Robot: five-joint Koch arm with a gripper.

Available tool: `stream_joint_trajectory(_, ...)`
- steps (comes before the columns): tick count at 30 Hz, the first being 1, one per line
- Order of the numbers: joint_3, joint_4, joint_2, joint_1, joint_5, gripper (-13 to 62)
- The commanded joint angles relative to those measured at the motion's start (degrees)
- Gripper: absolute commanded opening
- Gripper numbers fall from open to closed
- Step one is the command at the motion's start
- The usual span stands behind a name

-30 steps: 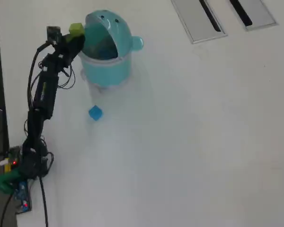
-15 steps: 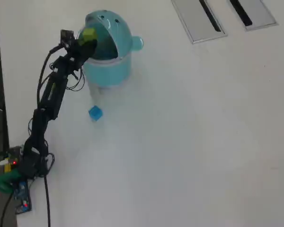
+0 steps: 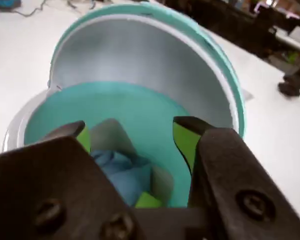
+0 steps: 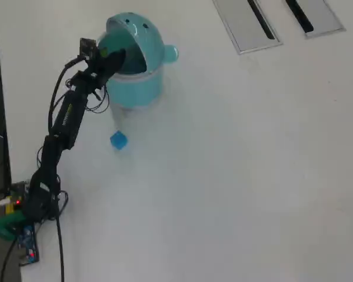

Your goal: Grasp RGB lego blocks and put them in the bin one by one.

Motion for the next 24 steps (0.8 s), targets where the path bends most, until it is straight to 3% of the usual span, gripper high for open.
stream_joint_trajectory(1,-5.80,2.37,1.93,-0.18,0.70,30.9)
stream_joint_trajectory(9,-22.41,22.06,-5.27,-2.46,1.67,31.0)
stream_joint_trajectory(24,-22.41,34.19,-2.11,-6.24,4.31,30.8)
